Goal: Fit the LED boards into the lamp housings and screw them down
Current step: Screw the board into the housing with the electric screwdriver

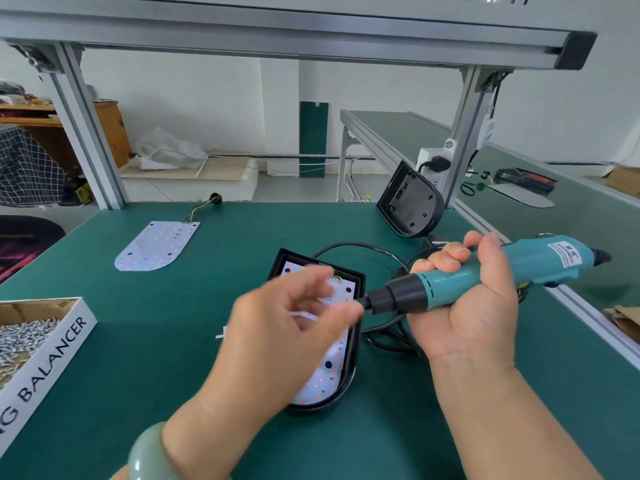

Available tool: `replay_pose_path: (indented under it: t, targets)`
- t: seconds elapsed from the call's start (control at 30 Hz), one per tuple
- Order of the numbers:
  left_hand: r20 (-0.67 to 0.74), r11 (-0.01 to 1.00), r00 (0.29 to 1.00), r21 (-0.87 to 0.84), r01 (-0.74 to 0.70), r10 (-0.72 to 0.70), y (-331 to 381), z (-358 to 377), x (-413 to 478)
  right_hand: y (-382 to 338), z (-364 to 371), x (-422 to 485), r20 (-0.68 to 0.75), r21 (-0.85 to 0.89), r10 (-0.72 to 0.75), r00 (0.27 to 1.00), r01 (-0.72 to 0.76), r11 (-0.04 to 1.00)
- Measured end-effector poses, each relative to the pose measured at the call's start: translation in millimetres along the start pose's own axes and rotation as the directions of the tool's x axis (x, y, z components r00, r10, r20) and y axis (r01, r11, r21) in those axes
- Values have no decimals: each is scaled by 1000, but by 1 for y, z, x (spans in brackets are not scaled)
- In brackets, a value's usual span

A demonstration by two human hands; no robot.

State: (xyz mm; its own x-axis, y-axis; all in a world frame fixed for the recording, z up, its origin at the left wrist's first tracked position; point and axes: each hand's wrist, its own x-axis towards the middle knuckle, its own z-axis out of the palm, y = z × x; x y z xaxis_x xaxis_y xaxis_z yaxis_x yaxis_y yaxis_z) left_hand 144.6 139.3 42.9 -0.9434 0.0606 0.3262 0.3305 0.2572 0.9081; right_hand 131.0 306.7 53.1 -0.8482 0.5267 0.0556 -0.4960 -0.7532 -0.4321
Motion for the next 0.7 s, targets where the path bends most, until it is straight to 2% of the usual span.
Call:
replay_pose_path:
  t: [0.07, 0.1, 0.13, 0.2, 0.3, 0.37, 0.5, 0.7]
  targets:
    - [-120, 980, 993, 193, 47, -24, -6, -14, 19, -3, -3, 6, -50, -7, -25, 998, 25, 1000]
    - [-130, 931, 988, 344, 120, -79, -9, -21, 30, -5, -4, 10, -81, -11, -37, 996, 36, 999]
    - [-105, 852, 978, 480, 208, -179, -15, -26, 40, -6, -5, 14, -111, -21, -48, 993, 46, 999]
    - [-9, 731, 923, 608, 311, -386, -25, -25, 58, -4, -7, 21, -143, -56, -72, 987, 65, 996]
    - [163, 697, 837, 647, 310, -523, -32, -11, 72, 2, -12, 28, -134, -140, -114, 984, 95, 986]
    - [190, 674, 818, 680, 289, -542, -37, -7, 77, 5, -14, 30, -108, -206, -157, 982, 132, 969]
    - [169, 660, 842, 705, 260, -513, -38, -4, 78, 11, -13, 34, -16, -312, -256, 967, 239, 920]
    - [152, 629, 865, 747, 217, -479, -35, -1, 75, 17, -14, 34, 82, -416, -299, 951, 305, 857]
